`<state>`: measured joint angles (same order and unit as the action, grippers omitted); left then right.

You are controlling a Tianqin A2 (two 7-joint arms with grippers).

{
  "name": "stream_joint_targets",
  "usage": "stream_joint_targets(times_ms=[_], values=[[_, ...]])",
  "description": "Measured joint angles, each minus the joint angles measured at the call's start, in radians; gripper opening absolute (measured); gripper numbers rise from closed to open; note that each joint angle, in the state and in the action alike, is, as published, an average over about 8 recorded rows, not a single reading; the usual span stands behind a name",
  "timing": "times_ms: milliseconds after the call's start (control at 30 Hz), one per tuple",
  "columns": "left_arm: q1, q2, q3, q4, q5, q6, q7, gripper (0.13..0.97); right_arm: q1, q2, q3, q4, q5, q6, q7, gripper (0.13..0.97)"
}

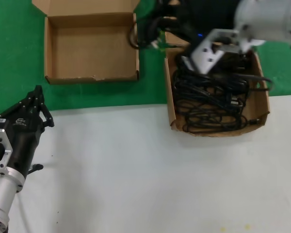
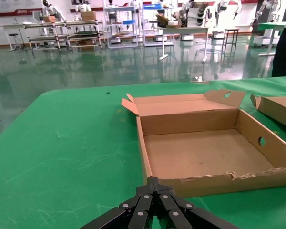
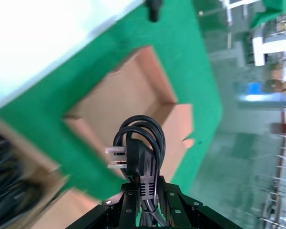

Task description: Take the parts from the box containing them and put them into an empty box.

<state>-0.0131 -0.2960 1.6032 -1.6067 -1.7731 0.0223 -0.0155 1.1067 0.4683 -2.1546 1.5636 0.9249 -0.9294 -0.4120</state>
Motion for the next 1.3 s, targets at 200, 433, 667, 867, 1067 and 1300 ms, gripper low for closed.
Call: stream_joint_targets(times_ms=[200,433,667,867,1067,1300], values=[[0.0,0.0,0.0,0.0,0.0,0.0,0.0,0.145,0.024,-0.129,-0.025,-0.089,-0.051,0.073,0.02,0.215],[0.0,0.0,0.0,0.0,0.0,0.0,0.0,0.145,0.031,-0.233,-0.052,-0.239,-0.031,0.178,-0.036,0.215],[0.0,0.0,0.0,0.0,0.0,0.0,0.0,0.145,0.028,-0.277,-0.075,-0.366,0.029,0.254,-0.128,0.245],[0.0,0.0,0.0,0.0,0.0,0.0,0.0,0.145,0.022,-0.268,-0.065,-0.371,0.058,0.285,-0.156,0.299],[0.0,0.0,0.0,0.0,0.0,0.0,0.0,0.145,-0.024,-0.205,0.003,-0.223,0.008,0.279,-0.074,0.37],[0.0,0.0,0.0,0.0,0.0,0.0,0.0,0.145,-0.131,-0.125,0.107,-0.029,-0.064,0.283,0.031,0.514]])
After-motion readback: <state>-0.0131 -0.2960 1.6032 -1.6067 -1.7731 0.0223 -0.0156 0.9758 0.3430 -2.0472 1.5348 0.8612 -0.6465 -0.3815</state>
